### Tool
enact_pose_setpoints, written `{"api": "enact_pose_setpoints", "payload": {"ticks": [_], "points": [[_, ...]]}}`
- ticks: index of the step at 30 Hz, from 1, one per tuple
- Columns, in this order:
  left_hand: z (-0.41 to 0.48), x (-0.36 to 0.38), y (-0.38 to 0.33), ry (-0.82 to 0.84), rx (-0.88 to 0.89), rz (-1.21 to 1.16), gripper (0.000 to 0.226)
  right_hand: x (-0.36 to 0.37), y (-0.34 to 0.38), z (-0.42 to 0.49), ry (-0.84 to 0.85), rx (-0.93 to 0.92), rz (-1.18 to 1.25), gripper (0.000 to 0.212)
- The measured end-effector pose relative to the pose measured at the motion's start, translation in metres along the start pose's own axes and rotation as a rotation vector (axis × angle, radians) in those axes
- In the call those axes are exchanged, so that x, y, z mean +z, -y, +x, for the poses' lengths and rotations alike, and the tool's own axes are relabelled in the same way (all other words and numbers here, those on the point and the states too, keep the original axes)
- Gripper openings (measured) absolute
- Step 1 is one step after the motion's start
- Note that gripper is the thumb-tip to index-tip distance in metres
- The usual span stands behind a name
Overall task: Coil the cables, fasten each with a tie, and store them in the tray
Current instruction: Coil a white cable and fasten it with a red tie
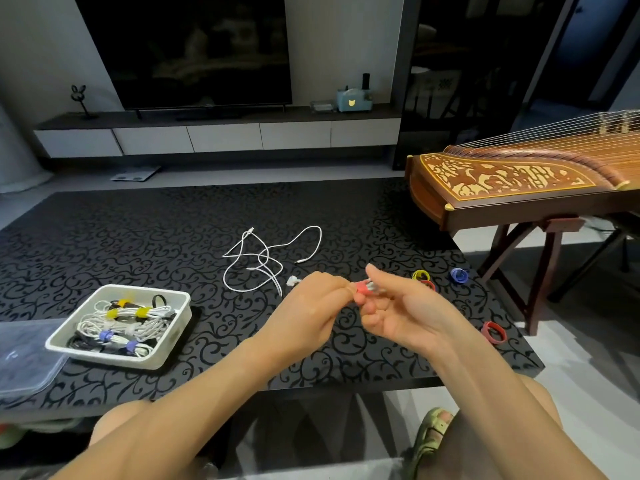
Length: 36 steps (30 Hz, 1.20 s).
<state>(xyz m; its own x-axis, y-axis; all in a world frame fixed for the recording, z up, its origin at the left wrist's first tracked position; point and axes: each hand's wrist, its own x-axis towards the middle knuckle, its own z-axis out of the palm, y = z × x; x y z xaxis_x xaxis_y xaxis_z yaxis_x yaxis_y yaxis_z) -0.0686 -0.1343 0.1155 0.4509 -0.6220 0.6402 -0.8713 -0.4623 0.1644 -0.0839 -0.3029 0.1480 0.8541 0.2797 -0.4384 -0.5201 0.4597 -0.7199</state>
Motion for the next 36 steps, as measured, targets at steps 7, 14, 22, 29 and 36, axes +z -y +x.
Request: {"api": "enact_pose_setpoints", "payload": {"ticks": [7, 14, 22, 29, 36], "points": [[0.013, -0.017, 0.015, 0.173, 0.31, 0.198, 0.026, -0.003, -0.009, 0.009, 0.008, 0.101, -0.032, 0.027], [0.02, -0.013, 0.013, 0.029, 0.286, 0.404, 0.033, -0.015, -0.019, 0.029, -0.139, -0.03, 0.129, 0.022], [0.007, 0.049, -0.003, 0.375, -1.264, -0.688, 0.047, -0.037, -0.049, 0.042, -0.374, -0.563, -0.029, 0.01], [0.039, 0.096, 0.002, -0.231, -1.446, -1.638, 0.043, -0.057, -0.059, 0.042, -0.292, -0.431, -0.001, 0.009], [0.042, 0.114, 0.011, -0.071, -1.235, -1.388, 0.036, -0.082, -0.039, 0.044, -0.071, 0.064, 0.299, 0.018]]}}
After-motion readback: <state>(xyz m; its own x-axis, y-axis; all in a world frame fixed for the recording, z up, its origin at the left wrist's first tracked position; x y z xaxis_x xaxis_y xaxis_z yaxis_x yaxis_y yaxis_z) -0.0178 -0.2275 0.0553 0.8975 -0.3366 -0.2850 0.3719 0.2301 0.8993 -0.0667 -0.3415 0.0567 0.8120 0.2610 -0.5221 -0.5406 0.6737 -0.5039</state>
